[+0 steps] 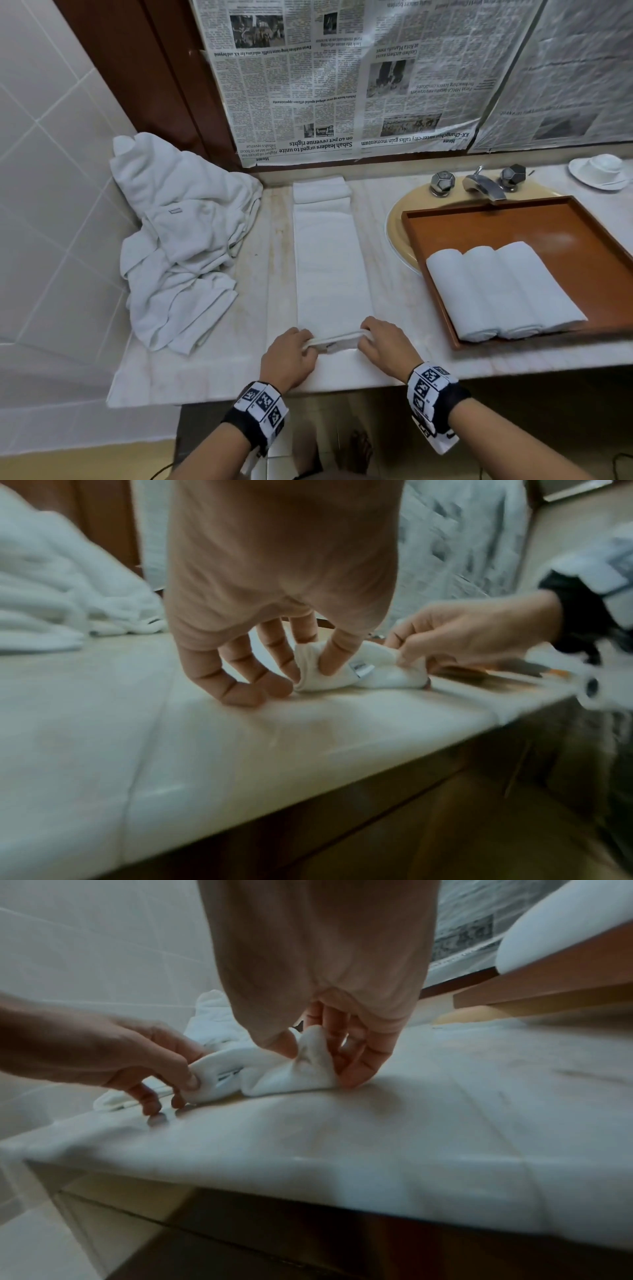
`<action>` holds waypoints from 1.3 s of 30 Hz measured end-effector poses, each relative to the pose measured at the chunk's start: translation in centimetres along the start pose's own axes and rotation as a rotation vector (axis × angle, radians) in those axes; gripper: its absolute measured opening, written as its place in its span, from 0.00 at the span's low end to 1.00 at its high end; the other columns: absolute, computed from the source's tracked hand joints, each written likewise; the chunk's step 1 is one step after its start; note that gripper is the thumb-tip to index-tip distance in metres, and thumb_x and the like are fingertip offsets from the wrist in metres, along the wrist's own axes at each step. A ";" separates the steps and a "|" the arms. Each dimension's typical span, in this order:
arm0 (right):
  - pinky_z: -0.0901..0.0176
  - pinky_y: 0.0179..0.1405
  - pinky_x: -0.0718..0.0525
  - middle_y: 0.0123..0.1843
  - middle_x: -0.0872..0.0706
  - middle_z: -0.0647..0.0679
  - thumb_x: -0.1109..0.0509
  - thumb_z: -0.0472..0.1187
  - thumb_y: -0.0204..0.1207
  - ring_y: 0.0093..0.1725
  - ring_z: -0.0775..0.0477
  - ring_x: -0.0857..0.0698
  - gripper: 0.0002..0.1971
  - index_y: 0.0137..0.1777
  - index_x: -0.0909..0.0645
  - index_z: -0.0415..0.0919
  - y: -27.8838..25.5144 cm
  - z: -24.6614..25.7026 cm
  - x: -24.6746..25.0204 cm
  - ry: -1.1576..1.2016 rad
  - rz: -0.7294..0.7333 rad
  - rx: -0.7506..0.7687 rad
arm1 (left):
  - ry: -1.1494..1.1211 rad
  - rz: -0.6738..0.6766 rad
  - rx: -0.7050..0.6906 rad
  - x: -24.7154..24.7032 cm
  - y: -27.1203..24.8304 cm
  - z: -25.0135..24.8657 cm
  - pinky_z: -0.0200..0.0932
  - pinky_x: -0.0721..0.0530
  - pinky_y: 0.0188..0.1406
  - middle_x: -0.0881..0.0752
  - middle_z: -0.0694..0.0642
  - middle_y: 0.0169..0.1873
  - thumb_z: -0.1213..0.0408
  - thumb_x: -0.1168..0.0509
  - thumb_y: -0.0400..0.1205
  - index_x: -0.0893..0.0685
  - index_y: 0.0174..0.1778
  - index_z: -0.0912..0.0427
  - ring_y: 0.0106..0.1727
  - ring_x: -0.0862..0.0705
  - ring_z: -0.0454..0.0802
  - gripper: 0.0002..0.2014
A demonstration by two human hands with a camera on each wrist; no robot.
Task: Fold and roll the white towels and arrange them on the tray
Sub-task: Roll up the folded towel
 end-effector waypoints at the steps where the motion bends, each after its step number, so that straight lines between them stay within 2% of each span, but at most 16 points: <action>1: 0.54 0.40 0.23 0.46 0.15 0.49 0.38 0.46 0.81 0.42 0.47 0.19 0.09 0.56 0.23 0.44 0.0 -0.1 0.0 0.041 0.008 -0.018 | -0.049 -0.003 0.026 0.1 0.1 0.2 0.44 0.23 0.41 0.18 0.46 0.46 0.52 0.40 0.82 0.17 0.52 0.46 0.48 0.20 0.47 0.08; 3: 0.54 0.43 0.21 0.46 0.14 0.49 0.36 0.46 0.81 0.43 0.46 0.17 0.09 0.55 0.21 0.44 0.1 -0.3 0.0 0.090 -0.006 -0.043 | -0.116 0.001 0.076 0.3 0.5 0.7 0.45 0.21 0.43 0.16 0.46 0.44 0.50 0.40 0.84 0.18 0.48 0.45 0.46 0.18 0.47 0.08; 6: 0.57 0.44 0.26 0.46 0.17 0.51 0.34 0.44 0.81 0.44 0.47 0.19 0.07 0.54 0.21 0.43 0.2 -0.7 -0.2 0.160 -0.066 -0.069 | -0.141 0.014 0.146 0.0 1.1 1.2 0.45 0.22 0.43 0.15 0.46 0.44 0.44 0.40 0.84 0.19 0.47 0.45 0.47 0.17 0.48 0.11; 10: 0.52 0.43 0.22 0.56 0.26 0.50 0.35 0.40 0.82 0.42 0.44 0.19 0.07 0.58 0.23 0.45 0.0 -0.5 -0.7 0.124 -0.123 0.010 | -0.155 -0.064 0.193 -0.3 1.2 1.1 0.45 0.24 0.40 0.17 0.48 0.43 0.43 0.37 0.83 0.23 0.49 0.49 0.45 0.17 0.50 0.13; 13: 0.54 0.26 0.23 0.54 0.24 0.51 0.30 0.37 0.78 0.36 0.44 0.21 0.06 0.52 0.20 0.47 -0.1 -0.1 -0.9 -0.081 -0.167 0.080 | -0.122 -0.142 0.079 -0.5 0.9 0.3 0.47 0.23 0.41 0.24 0.48 0.48 0.53 0.38 0.86 0.24 0.57 0.48 0.45 0.21 0.49 0.07; 15: 0.57 0.18 0.25 0.48 0.20 0.50 0.22 0.34 0.67 0.37 0.45 0.20 0.09 0.44 0.17 0.46 0.0 0.3 -0.8 -0.248 -0.149 0.121 | -0.036 -0.146 -0.049 -0.9 0.8 -0.2 0.49 0.19 0.41 0.27 0.47 0.50 0.63 0.39 0.86 0.22 0.57 0.48 0.47 0.24 0.48 0.08; 19: 0.53 0.28 0.26 0.40 0.19 0.49 0.20 0.37 0.51 0.39 0.44 0.21 0.14 0.37 0.18 0.43 0.0 1.2 -0.9 -0.451 -0.135 0.205 | 0.106 -0.100 -0.157 -1.3 1.1 -0.6 0.54 0.17 0.42 0.23 0.49 0.54 0.65 0.41 0.85 0.18 0.56 0.52 0.53 0.27 0.51 0.09; 22: 0.52 0.33 0.25 0.39 0.19 0.47 0.23 0.39 0.47 0.40 0.43 0.21 0.16 0.38 0.19 0.42 0.0 1.8 -1.3 -0.519 -0.107 0.240 | 0.126 -0.055 -0.221 -1.2 1.1 -0.8 0.48 0.18 0.48 0.22 0.49 0.60 0.54 0.39 0.85 0.19 0.66 0.52 0.58 0.27 0.52 0.15; 24: 0.52 0.33 0.25 0.37 0.20 0.46 0.25 0.36 0.47 0.39 0.42 0.21 0.15 0.36 0.19 0.42 0.4 2.0 -1.3 -0.529 -0.130 0.245 | 0.152 -0.003 -0.220 -1.0 1.5 -0.9 0.43 0.21 0.48 0.23 0.47 0.62 0.46 0.37 0.84 0.20 0.69 0.49 0.61 0.27 0.50 0.20; 27: 0.54 0.30 0.25 0.33 0.20 0.47 0.29 0.36 0.50 0.36 0.43 0.22 0.09 0.32 0.20 0.42 1.3 2.1 -0.9 -0.514 -0.154 0.251 | 0.219 0.033 -0.230 -0.6 2.1 -1.0 0.48 0.20 0.49 0.23 0.46 0.62 0.41 0.37 0.83 0.23 0.70 0.47 0.61 0.25 0.52 0.23; 30: 0.55 0.27 0.23 0.32 0.19 0.48 0.24 0.40 0.54 0.33 0.44 0.19 0.08 0.32 0.20 0.43 1.9 1.6 -0.6 -0.427 -0.102 0.226 | 0.155 -0.025 -0.232 -0.5 1.8 -0.7 0.51 0.19 0.52 0.23 0.44 0.65 0.46 0.38 0.84 0.30 0.77 0.41 0.63 0.24 0.52 0.24; 31: 0.55 0.27 0.23 0.33 0.19 0.49 0.28 0.42 0.58 0.34 0.45 0.18 0.05 0.33 0.20 0.43 2.0 1.3 -0.6 -0.399 -0.089 0.214 | 0.133 -0.041 -0.249 -0.8 1.6 -0.6 0.52 0.19 0.52 0.24 0.43 0.67 0.48 0.37 0.83 0.32 0.77 0.38 0.63 0.25 0.51 0.25; 34: 0.54 0.35 0.21 0.41 0.17 0.48 0.44 0.46 0.70 0.43 0.45 0.18 0.14 0.42 0.17 0.41 2.3 0.6 -0.7 -0.247 -0.068 0.171 | 0.098 -0.143 -0.283 -1.0 0.8 -0.5 0.51 0.18 0.46 0.23 0.43 0.63 0.46 0.40 0.83 0.23 0.65 0.39 0.61 0.24 0.50 0.15; 35: 0.54 0.42 0.21 0.46 0.17 0.48 0.44 0.45 0.75 0.49 0.46 0.19 0.15 0.48 0.17 0.40 2.3 0.4 -0.6 -0.179 -0.057 0.132 | 0.075 -0.159 -0.265 -1.1 0.8 -0.2 0.51 0.18 0.45 0.21 0.44 0.61 0.44 0.43 0.83 0.19 0.61 0.41 0.60 0.23 0.51 0.14; 37: 0.56 0.50 0.23 0.53 0.19 0.51 0.40 0.44 0.80 0.55 0.48 0.24 0.12 0.56 0.19 0.41 2.3 -0.1 -0.2 -0.057 -0.018 0.055 | -0.011 -0.152 -0.222 -1.5 1.1 0.5 0.50 0.18 0.52 0.19 0.46 0.59 0.43 0.48 0.84 0.15 0.61 0.47 0.58 0.23 0.51 0.21; 39: 0.58 0.49 0.25 0.49 0.19 0.53 0.37 0.45 0.81 0.52 0.50 0.24 0.08 0.54 0.20 0.44 2.4 -0.5 -0.2 0.065 -0.012 0.017 | -0.104 -0.120 -0.171 -1.3 1.3 1.0 0.47 0.22 0.60 0.19 0.47 0.58 0.46 0.50 0.87 0.15 0.63 0.49 0.56 0.23 0.48 0.22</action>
Point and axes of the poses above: each hand's wrist, its own y-axis towards the middle knuckle, its own x-axis out of the back of the hand, z = x × y, the point moved 3 cm from there along y, towards the middle knuckle
